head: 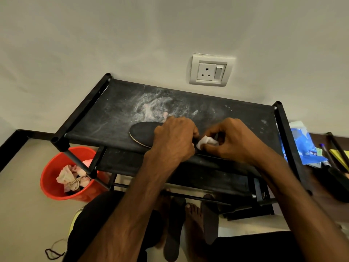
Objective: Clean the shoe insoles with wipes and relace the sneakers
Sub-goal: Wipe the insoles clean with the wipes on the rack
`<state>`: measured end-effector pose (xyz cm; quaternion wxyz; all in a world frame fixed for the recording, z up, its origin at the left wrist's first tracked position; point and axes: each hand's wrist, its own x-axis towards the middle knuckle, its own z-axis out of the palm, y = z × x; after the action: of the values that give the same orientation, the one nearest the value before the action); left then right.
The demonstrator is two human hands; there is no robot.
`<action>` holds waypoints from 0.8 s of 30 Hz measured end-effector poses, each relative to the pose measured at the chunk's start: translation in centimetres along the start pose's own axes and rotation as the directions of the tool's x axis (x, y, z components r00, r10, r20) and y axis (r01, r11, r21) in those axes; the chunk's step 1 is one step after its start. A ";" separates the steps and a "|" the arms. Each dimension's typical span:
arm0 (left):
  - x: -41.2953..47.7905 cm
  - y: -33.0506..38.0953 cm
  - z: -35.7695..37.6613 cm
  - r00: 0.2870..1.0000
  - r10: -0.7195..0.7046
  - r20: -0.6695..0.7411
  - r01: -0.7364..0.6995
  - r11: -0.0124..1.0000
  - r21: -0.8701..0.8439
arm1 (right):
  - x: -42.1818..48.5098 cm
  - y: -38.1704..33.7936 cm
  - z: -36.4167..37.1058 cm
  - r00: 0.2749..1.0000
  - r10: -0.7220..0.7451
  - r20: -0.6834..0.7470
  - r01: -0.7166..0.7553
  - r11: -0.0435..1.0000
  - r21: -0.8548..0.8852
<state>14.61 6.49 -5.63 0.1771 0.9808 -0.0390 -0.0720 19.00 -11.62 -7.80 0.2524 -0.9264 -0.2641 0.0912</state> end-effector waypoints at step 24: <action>0.0 0.0 0.1 1.000 -0.026 0.016 0.026 0.999 -0.042 | -0.4 1.2 -0.3 0.996 0.039 -0.085 -0.037 0.999 0.021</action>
<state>14.62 6.50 -5.73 0.1963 0.9767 -0.0260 -0.0825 19.24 -12.81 -8.15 0.2708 -0.9317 -0.2347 0.0591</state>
